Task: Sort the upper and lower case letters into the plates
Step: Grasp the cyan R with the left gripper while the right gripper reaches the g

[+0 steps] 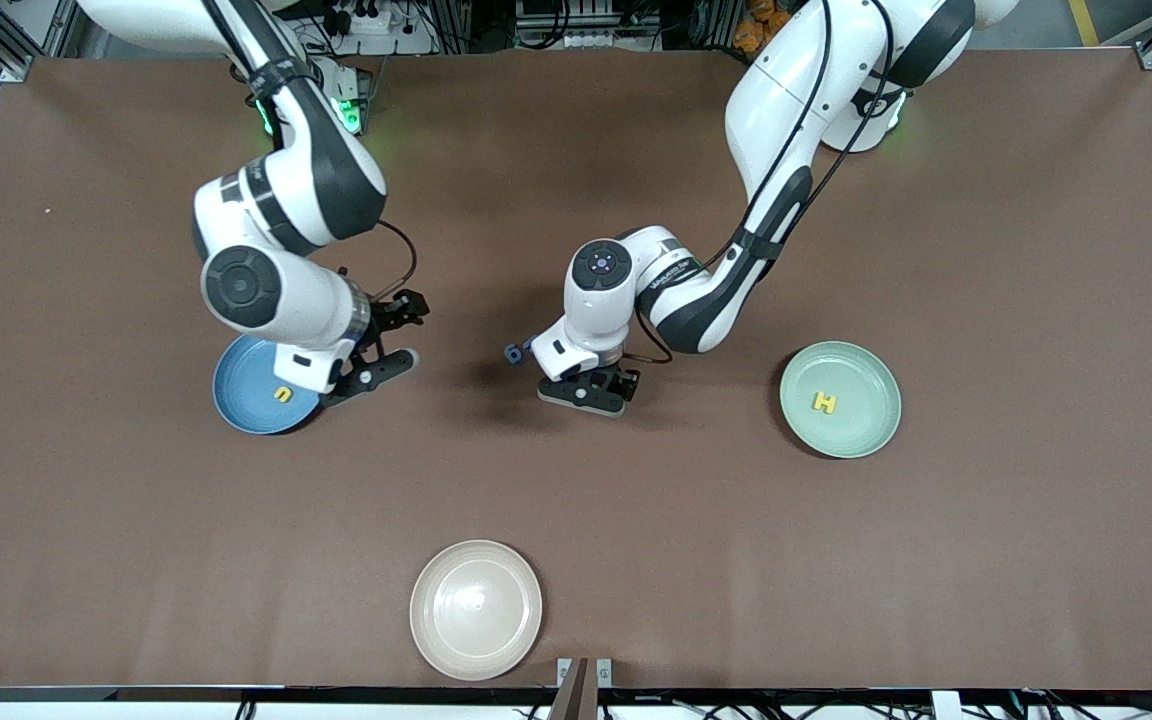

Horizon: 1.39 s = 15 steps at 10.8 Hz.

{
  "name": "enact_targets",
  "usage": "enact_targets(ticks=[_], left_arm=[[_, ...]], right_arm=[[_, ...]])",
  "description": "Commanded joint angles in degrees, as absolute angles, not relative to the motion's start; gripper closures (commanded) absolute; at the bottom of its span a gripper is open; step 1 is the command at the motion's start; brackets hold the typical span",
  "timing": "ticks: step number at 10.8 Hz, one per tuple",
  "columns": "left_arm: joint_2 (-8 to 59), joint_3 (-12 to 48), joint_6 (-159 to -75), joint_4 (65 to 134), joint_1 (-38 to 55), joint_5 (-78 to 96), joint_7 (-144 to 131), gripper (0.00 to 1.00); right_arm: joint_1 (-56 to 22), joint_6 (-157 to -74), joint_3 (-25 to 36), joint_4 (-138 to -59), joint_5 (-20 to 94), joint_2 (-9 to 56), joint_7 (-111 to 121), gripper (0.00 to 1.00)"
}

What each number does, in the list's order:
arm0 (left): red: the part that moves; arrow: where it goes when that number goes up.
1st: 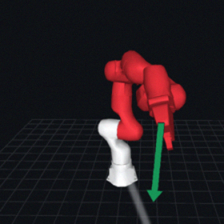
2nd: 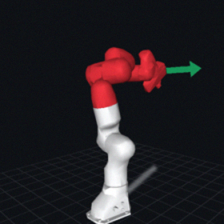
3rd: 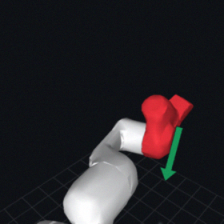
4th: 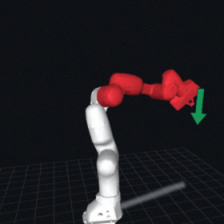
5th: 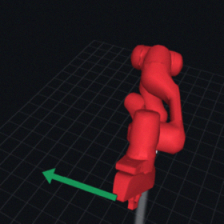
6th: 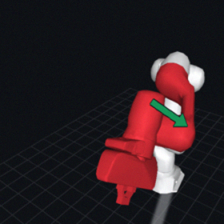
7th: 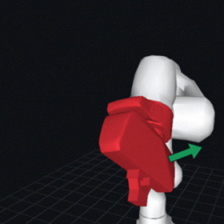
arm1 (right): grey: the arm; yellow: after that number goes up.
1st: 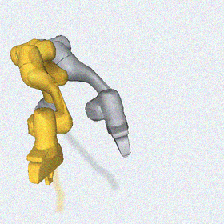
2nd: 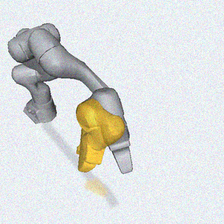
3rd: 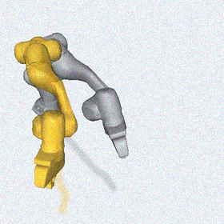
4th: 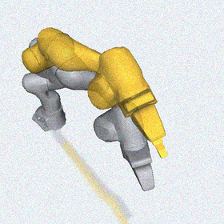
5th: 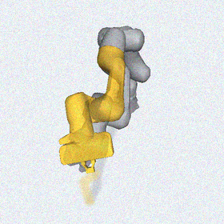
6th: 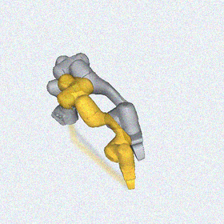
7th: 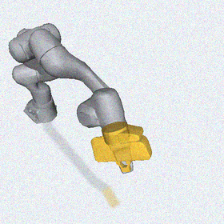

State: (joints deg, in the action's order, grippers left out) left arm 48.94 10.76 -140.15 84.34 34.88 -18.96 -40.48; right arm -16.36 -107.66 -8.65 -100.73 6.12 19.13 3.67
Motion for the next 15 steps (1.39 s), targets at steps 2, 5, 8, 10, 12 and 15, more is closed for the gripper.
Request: enact_targets(ticks=[2,5,8,10,12,15], left_arm=[[48.9,10.9,-138.4,85.1,35.3,-19.4,-44.6,0.51],[48.0,11.5,-132.2,84.8,35.5,-18.8,-46.1,0.57],[47.6,11.6,-131.6,84.5,35.4,-17.2,-46.2,0.57],[47.5,11.6,-131.6,84.1,35.4,-14.8,-46.2,0.58],[47.0,11.6,-131.6,84.2,35.8,-13.1,-46.3,0.58],[47.7,11.5,-131.6,84.3,36.2,-13.9,-46.2,0.58]], right_arm=[[-15.7,-114.2,-14.0,-108.0,1.8,15.8,4.0,0.03],[-15.7,-123.2,-17.4,-113.5,-0.5,15.8,2.4,0.06],[-15.7,-123.7,-17.8,-113.6,-0.7,16.1,2.1,0.07],[-16.1,-125.9,-18.8,-113.8,-2.3,17.0,-1.9,0.07],[-17.1,-130.2,-20.6,-114.1,-5.4,20.3,-6.1,0.09],[-18.1,-134.3,-21.1,-114.1,-11.3,24.5,-6.2,0.14]])
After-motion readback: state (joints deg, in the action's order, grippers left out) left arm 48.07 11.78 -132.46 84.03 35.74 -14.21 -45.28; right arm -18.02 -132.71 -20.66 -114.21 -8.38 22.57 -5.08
